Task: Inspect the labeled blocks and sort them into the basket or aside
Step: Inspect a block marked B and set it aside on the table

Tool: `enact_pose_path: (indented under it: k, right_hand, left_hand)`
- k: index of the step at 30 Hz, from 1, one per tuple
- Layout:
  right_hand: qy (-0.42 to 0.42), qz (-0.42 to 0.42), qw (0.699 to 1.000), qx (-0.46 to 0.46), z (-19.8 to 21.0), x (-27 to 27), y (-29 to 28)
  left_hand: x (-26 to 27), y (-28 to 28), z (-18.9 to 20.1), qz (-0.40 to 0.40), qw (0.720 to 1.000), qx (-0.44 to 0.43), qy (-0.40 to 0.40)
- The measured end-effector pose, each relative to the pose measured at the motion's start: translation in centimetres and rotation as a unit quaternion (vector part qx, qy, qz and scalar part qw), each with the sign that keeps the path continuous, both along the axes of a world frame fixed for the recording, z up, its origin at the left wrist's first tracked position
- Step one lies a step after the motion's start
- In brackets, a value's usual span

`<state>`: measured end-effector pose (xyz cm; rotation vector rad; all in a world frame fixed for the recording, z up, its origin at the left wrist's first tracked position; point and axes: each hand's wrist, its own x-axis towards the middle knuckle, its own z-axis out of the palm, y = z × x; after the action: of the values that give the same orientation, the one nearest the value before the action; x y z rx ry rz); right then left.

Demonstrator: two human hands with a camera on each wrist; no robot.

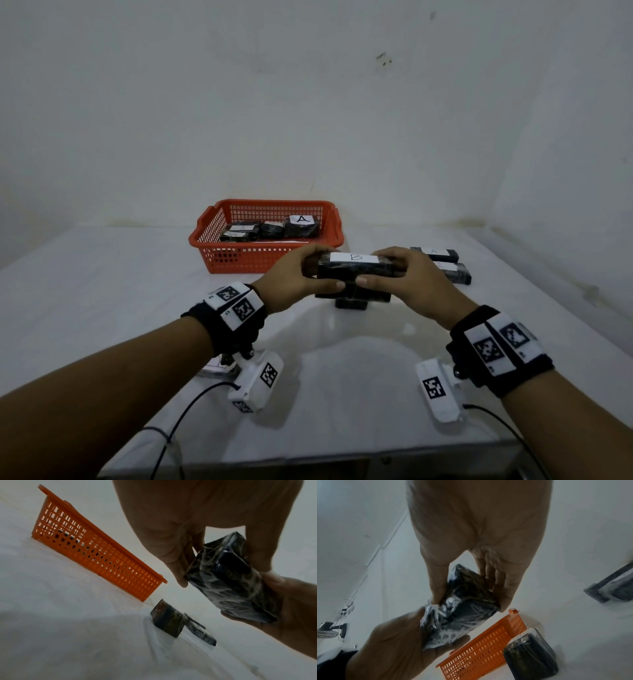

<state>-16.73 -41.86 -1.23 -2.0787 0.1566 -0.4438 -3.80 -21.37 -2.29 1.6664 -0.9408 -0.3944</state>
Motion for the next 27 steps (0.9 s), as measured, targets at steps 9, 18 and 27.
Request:
enact_pose_path:
  k: [9,18,27]
  right_hand:
    - [0.012,0.031,0.998,0.049,0.0,0.4,1.6]
    - [-0.017,0.039,0.995,0.092,1.3,1.8,2.8]
    - [0.007,0.061,0.996,0.068,1.6,2.0,3.5]
  left_hand:
    - [0.3,1.6,0.5,-0.001,0.999,-0.014,0.037]
    - [0.4,2.5,1.7,-0.004,0.999,-0.011,0.032]
    - [1.0,3.7,2.2,0.008,0.999,-0.02,0.037]
